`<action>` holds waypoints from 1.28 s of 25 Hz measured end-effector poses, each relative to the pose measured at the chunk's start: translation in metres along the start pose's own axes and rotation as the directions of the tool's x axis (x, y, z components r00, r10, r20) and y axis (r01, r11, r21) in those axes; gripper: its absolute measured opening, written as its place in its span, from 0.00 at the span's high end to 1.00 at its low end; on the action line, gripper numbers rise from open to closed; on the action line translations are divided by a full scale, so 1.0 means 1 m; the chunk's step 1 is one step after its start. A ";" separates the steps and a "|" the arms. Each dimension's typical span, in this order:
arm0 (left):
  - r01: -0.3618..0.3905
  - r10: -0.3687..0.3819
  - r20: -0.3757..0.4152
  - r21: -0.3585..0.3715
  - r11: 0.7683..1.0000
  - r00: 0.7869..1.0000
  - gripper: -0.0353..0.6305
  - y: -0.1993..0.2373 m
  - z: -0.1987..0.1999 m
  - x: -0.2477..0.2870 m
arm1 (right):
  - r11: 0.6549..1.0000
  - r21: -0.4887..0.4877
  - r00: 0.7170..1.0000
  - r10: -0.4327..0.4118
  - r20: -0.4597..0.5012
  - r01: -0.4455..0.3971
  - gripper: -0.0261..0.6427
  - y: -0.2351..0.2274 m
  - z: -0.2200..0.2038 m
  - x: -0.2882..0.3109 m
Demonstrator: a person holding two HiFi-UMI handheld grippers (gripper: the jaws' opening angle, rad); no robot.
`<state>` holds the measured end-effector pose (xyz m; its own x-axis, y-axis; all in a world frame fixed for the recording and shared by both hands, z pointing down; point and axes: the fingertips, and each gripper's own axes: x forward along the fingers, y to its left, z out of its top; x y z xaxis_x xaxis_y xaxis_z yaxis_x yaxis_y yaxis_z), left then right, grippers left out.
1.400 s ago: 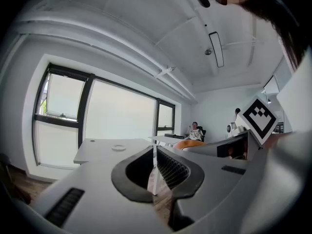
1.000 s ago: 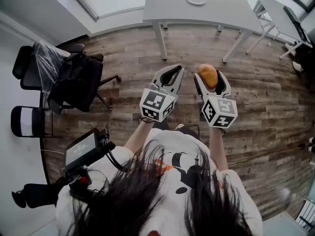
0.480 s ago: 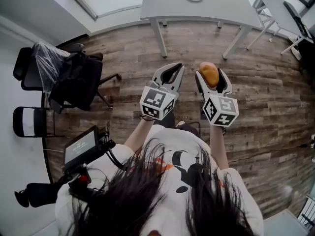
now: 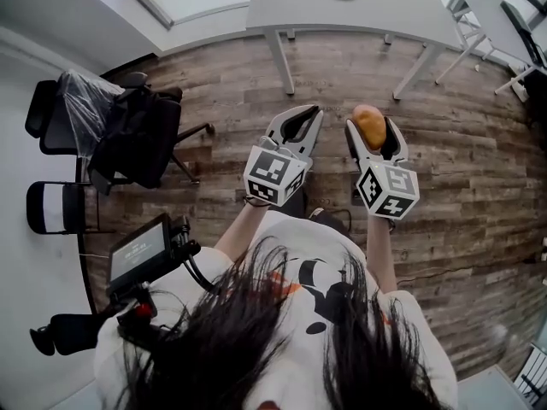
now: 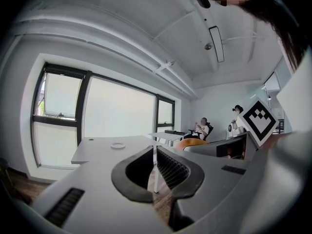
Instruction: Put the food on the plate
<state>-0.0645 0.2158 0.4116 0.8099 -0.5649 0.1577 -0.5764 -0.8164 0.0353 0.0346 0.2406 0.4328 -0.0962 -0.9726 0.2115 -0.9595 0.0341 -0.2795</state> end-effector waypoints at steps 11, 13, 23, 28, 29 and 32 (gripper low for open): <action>0.043 -0.042 0.025 -0.019 0.999 0.999 0.94 0.065 0.014 0.057 | 0.999 -0.018 0.999 -0.038 0.005 0.038 0.41 -0.005 0.025 0.074; 0.052 -0.052 0.023 -0.018 0.998 0.998 0.94 0.083 0.017 0.071 | 0.999 -0.017 0.999 -0.046 0.000 0.046 0.41 -0.007 0.029 0.095; 0.084 -0.084 0.021 -0.032 0.996 0.996 0.94 0.179 0.037 0.128 | 0.995 -0.003 0.995 -0.096 -0.025 0.096 0.41 -0.006 0.055 0.198; 0.120 -0.118 0.032 -0.043 0.992 0.992 0.94 0.214 0.044 0.154 | 0.992 -0.008 0.991 -0.126 -0.037 0.126 0.41 -0.005 0.064 0.238; 0.128 -0.127 0.033 -0.043 0.991 0.991 0.94 0.220 0.045 0.159 | 0.991 -0.007 0.990 -0.134 -0.038 0.134 0.41 -0.006 0.065 0.246; 0.158 -0.156 0.032 -0.043 0.987 0.987 0.94 0.236 0.046 0.175 | 0.987 0.000 0.986 -0.160 -0.037 0.160 0.41 -0.009 0.069 0.265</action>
<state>-0.0538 -0.0809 0.4018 0.8931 -0.4339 0.1189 -0.4457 -0.8894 0.1020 0.0360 -0.0334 0.4273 0.0486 -0.9563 0.2884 -0.9626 -0.1219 -0.2420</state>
